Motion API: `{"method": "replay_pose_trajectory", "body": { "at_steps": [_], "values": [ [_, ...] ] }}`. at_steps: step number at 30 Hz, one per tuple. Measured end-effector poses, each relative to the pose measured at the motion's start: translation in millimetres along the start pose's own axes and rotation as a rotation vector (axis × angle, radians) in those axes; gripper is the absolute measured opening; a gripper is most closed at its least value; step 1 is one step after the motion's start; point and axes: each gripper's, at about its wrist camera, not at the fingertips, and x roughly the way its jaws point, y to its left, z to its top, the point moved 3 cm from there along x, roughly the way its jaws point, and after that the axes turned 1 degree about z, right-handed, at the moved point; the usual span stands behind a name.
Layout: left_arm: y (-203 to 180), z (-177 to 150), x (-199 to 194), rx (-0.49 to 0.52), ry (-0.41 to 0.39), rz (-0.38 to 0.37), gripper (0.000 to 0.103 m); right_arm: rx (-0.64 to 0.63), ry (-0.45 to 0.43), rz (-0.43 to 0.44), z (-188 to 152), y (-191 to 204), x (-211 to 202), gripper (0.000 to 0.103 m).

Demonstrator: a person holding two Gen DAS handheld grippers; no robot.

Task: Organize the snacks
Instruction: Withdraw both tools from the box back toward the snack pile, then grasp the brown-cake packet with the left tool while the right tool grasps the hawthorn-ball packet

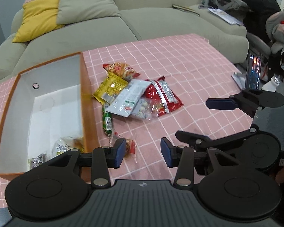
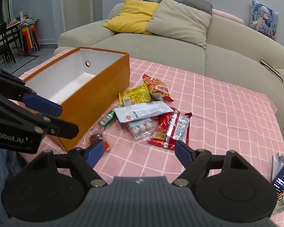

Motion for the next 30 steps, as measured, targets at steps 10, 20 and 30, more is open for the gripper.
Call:
{"method": "replay_pose_trajectory", "body": {
  "at_steps": [10, 20, 30],
  "values": [
    [4, -2, 33, -0.291, 0.024, 0.125, 0.051, -0.064, 0.043, -0.001, -12, -17, 30, 0.066],
    [22, -12, 68, -0.621, 0.068, 0.190, 0.066, -0.170, 0.037, 0.037, -7, -26, 62, 0.066],
    [42, -22, 90, -0.847, 0.083, 0.238, 0.070, -0.310, 0.060, 0.097, 3, -22, 105, 0.066]
  ]
}}
